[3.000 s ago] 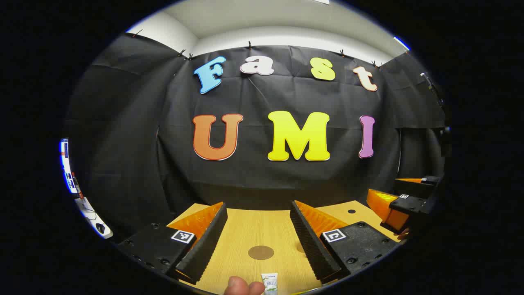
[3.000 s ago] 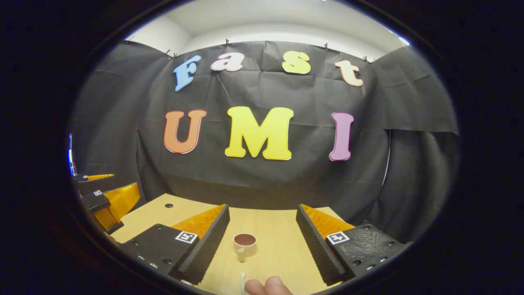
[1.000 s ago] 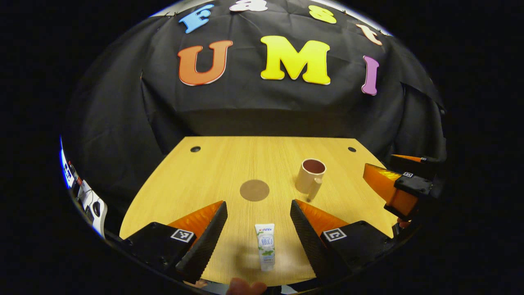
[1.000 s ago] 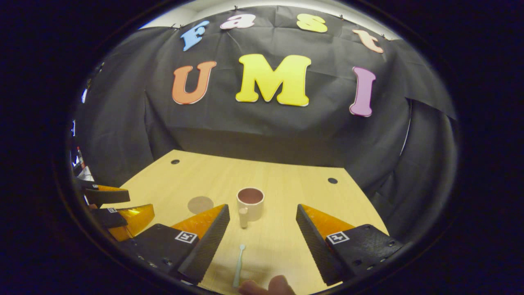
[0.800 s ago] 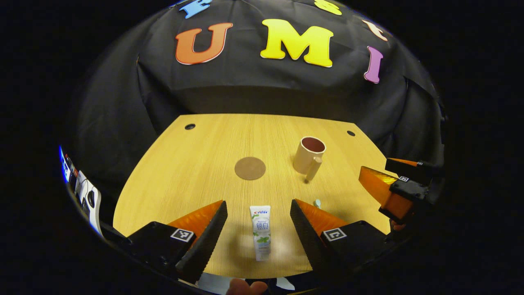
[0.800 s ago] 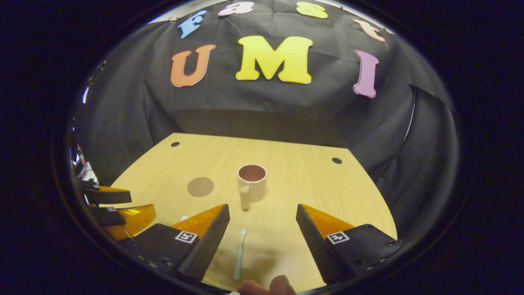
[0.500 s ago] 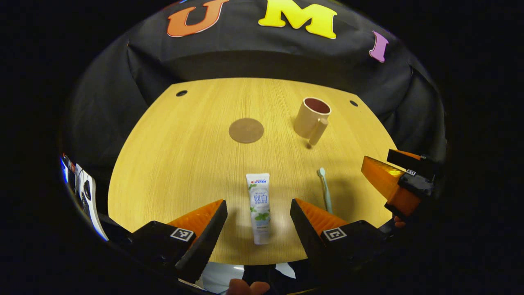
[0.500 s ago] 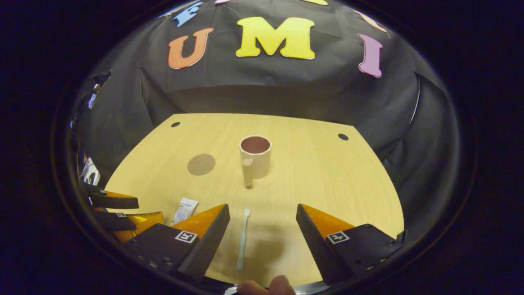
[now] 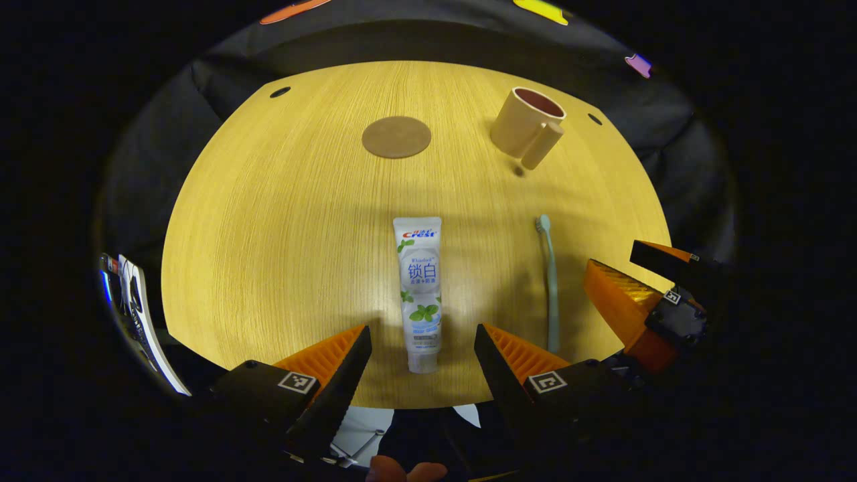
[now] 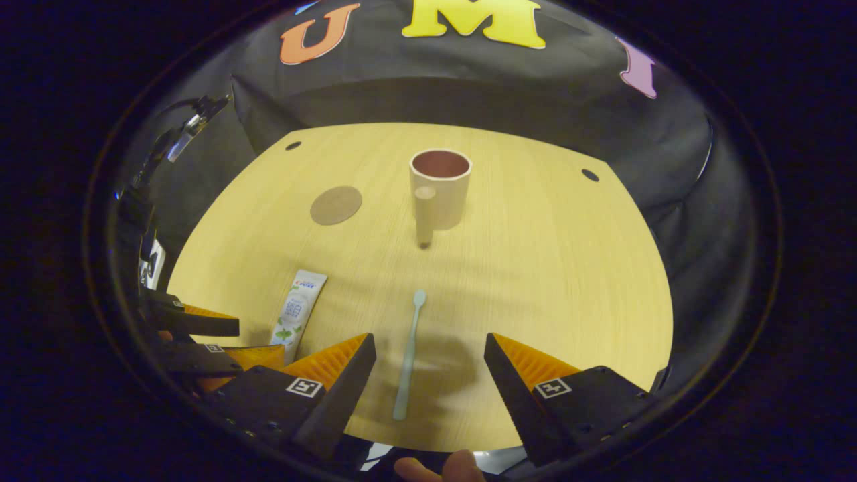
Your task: Put the toothbrush and toothpaste on the desktop into the cup, then pick up the cup and place it on the coaster on the desktop.
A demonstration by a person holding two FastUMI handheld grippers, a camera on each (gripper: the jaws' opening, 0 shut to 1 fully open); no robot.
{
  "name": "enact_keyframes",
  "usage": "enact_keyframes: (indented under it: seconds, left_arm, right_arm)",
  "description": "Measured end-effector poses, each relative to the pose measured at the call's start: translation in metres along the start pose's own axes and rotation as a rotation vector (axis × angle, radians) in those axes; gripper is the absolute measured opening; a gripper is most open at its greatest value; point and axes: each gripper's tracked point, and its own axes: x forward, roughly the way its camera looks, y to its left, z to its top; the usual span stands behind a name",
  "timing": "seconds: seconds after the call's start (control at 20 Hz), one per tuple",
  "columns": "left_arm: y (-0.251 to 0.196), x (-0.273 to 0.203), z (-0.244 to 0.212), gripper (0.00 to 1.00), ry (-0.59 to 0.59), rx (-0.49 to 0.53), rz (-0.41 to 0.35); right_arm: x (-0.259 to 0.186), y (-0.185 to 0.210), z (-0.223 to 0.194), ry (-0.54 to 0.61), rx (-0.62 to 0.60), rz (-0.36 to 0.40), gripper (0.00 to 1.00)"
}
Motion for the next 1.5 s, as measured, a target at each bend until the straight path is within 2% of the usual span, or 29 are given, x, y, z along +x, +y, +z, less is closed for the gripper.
enact_keyframes:
  seconds: [0.35,0.65,1.15,1.25,1.35,1.5]
  left_arm:
    - [-0.042,0.001,-0.007,0.99,0.094,-0.05,0.011]
    - [-0.093,-0.009,0.013,0.98,0.141,-0.068,-0.004]
    - [-0.182,-0.043,0.084,0.99,0.19,-0.067,0.028]
    - [-0.202,-0.052,0.103,0.99,0.194,-0.064,0.03]
    - [-0.224,-0.062,0.123,0.96,0.202,-0.064,0.033]
    - [-0.259,-0.078,0.159,0.88,0.218,-0.063,0.034]
  right_arm:
    - [0.024,0.01,-0.046,0.269,0.078,0.015,0.98]
    - [0.039,0.01,-0.052,0.343,0.116,-0.01,0.96]
    - [0.049,0.016,-0.057,0.42,0.118,-0.026,0.94]
    - [0.052,0.015,-0.057,0.425,0.122,-0.033,0.89]
    - [0.053,0.013,-0.058,0.433,0.126,-0.045,0.78]
    - [0.053,0.016,-0.059,0.446,0.139,-0.048,0.65]
